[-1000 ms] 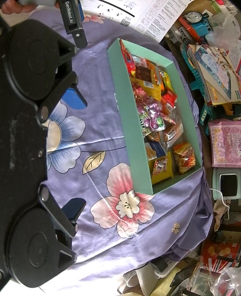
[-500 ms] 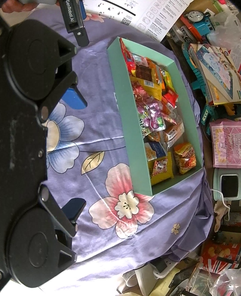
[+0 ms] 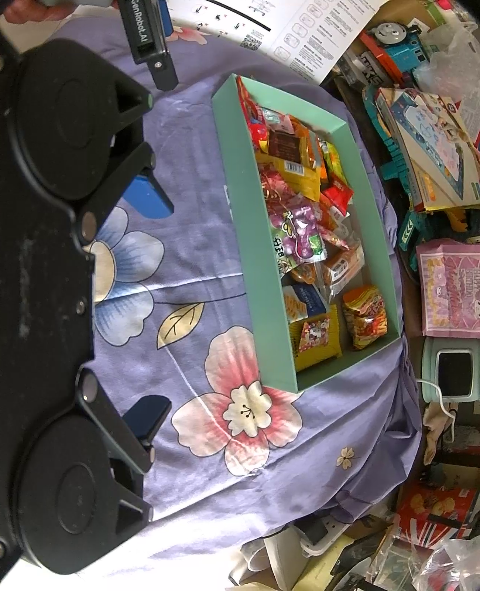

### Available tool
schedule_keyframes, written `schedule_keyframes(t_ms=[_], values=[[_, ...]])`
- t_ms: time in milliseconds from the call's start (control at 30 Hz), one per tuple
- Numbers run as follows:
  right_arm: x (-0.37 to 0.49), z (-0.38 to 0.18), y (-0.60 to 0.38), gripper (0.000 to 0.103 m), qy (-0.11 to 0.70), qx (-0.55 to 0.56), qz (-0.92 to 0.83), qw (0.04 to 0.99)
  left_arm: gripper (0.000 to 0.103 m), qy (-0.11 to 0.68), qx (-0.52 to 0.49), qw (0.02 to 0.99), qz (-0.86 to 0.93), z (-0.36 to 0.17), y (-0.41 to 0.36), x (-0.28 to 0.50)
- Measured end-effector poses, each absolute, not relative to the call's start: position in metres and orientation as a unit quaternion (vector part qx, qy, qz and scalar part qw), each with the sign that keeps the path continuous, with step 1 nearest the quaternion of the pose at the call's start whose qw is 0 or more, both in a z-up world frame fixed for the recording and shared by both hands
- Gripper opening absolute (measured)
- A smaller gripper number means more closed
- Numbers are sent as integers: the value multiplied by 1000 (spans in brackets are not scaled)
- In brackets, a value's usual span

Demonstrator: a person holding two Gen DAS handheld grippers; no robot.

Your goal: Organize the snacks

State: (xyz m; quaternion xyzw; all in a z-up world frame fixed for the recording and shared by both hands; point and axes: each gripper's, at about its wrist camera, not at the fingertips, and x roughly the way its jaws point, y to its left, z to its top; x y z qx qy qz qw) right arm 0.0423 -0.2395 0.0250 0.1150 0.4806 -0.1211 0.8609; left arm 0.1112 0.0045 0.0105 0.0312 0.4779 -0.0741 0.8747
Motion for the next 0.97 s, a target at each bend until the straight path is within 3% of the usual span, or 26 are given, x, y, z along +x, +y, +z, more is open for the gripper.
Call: schedule_keyframes(t_ms=[967], values=[[46,29,-238,103,474,102,-115,867,103,465,37,882,-66,16,6,110]])
